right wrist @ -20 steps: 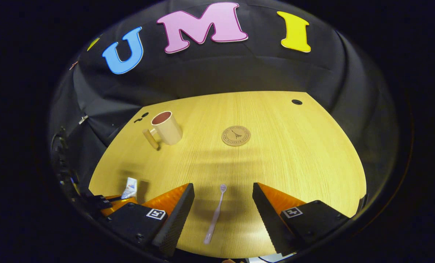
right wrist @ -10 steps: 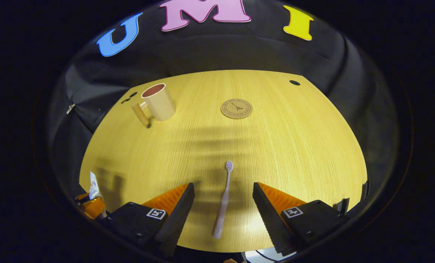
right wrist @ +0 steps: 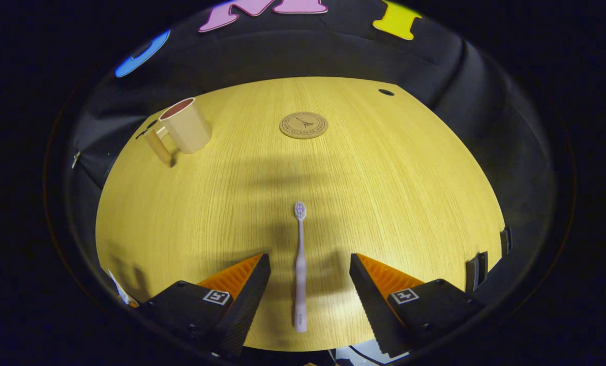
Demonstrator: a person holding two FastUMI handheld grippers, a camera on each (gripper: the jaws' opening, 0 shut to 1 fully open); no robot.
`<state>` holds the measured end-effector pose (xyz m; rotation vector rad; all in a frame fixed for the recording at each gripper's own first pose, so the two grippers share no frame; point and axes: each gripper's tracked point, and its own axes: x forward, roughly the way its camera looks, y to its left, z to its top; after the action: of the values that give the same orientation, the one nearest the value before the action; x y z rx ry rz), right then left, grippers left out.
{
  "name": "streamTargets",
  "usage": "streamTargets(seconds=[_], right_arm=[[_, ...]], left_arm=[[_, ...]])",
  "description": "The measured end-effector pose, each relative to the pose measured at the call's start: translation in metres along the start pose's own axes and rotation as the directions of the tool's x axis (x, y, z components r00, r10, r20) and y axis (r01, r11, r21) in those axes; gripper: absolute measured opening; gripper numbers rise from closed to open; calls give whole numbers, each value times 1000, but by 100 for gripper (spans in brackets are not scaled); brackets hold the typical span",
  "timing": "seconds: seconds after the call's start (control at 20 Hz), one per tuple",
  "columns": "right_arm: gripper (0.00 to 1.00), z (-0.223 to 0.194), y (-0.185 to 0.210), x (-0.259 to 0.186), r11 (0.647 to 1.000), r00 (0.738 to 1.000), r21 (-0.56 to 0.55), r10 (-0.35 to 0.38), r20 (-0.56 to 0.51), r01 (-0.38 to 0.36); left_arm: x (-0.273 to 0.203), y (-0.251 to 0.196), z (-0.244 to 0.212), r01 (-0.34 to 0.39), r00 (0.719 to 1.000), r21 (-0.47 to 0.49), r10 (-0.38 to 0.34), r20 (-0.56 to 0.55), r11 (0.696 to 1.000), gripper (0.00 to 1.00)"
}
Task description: Put the toothbrush and toothpaste on the desktop into the cup, then pick up the cup and place it on the coaster on the desktop.
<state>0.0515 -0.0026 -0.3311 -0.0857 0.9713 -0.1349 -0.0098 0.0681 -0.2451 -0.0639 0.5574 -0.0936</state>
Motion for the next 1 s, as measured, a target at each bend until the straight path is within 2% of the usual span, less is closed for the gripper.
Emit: streamTargets(seconds=[0.15,0.25,0.35,0.5,0.55,0.6,0.65,0.75,0.85,0.95,1.0], right_arm=[[97,-13,3,9,1000,999,-26,-14,-35,13],[97,-14,14,9,1000,999,-5,15,-35,-15],[90,-14,14,13,999,999,49,11,-33,-10],[86,-12,16,13,997,1000,73,-4,-31,6],[77,-11,16,13,998,1000,68,-4,-29,6],[58,-11,16,14,997,999,72,-6,-35,9],[61,-11,16,14,997,999,73,-5,-44,8],[59,-9,13,16,998,999,66,-11,-49,14],[22,-9,12,16,996,999,91,-14,-48,19],[14,-8,13,17,997,999,77,-1,-43,4],[14,-8,13,17,999,999,48,8,-48,-6]], left_arm=[[-6,5,-1,8,1000,-17,-9,-2,1000,20],[-10,6,0,19,1000,-20,-19,6,1000,20],[-14,7,3,29,999,-16,-29,19,999,20],[-18,13,11,35,999,-27,-34,35,999,20],[-19,12,11,35,999,-32,-34,41,999,20],[-21,14,14,38,998,-35,-37,47,999,20],[-21,15,15,40,998,-37,-38,53,999,20],[-24,15,18,56,996,-40,-53,65,998,20],[-23,16,18,60,996,-42,-58,62,997,20],[-22,18,16,58,997,-46,-56,56,997,20],[-21,18,16,58,997,-51,-55,50,997,20]])
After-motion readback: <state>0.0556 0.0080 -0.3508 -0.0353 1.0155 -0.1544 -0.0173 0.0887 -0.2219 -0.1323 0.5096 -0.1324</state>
